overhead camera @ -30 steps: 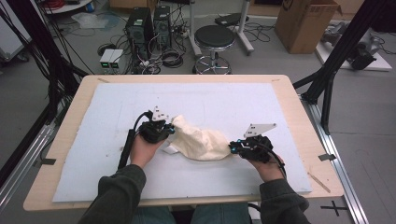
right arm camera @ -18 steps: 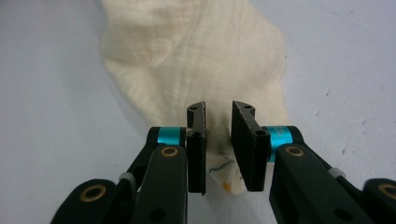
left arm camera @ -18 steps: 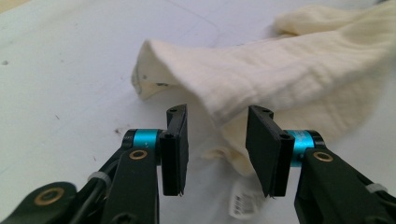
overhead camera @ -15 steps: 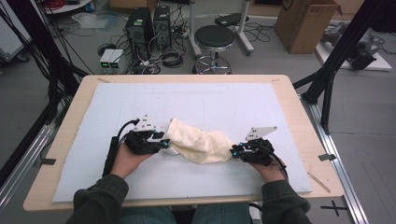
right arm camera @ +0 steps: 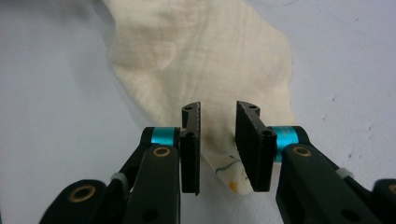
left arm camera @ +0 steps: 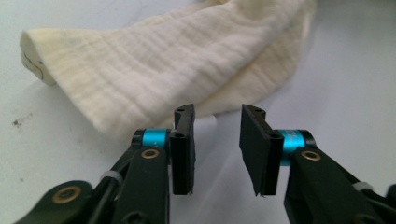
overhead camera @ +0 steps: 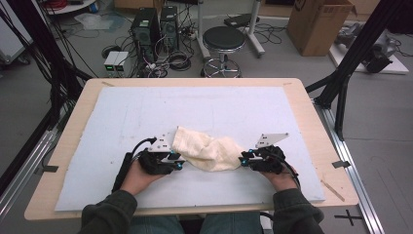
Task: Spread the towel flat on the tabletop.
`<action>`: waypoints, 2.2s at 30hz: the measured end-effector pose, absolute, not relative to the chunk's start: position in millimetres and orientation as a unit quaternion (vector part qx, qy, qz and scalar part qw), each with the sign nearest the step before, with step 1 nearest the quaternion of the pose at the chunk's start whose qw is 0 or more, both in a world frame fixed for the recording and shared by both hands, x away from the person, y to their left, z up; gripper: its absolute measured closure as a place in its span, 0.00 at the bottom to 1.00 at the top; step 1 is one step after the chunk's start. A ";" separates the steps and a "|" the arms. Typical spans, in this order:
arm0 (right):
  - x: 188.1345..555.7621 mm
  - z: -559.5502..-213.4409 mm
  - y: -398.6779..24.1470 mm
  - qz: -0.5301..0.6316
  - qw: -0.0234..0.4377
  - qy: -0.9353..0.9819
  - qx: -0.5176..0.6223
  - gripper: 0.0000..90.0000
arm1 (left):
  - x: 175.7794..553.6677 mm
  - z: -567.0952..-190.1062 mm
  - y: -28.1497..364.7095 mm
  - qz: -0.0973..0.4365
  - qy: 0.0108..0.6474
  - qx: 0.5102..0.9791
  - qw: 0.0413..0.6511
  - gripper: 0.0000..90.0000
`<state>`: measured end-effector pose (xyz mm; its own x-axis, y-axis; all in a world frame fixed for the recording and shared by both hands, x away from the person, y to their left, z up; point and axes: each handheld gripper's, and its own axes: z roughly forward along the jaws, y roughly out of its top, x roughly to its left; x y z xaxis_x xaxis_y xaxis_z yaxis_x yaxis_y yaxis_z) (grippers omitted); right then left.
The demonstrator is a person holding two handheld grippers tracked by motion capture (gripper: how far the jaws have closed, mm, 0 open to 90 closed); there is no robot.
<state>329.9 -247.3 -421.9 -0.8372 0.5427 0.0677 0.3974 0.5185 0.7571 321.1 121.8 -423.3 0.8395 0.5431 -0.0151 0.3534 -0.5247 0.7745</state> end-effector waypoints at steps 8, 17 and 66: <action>332.1 -427.3 -248.4 0.403 0.065 0.879 0.247 0.69 | 337.5 -434.8 107.3 0.129 0.271 0.872 0.387 0.70; 334.6 -433.0 -244.8 0.382 0.064 0.888 0.247 0.84 | 339.3 -435.1 101.5 0.147 0.266 0.876 0.375 0.93; 330.5 -425.6 -242.5 0.409 0.078 0.877 0.241 0.70 | 256.6 -412.9 178.1 0.150 0.262 0.843 0.446 0.71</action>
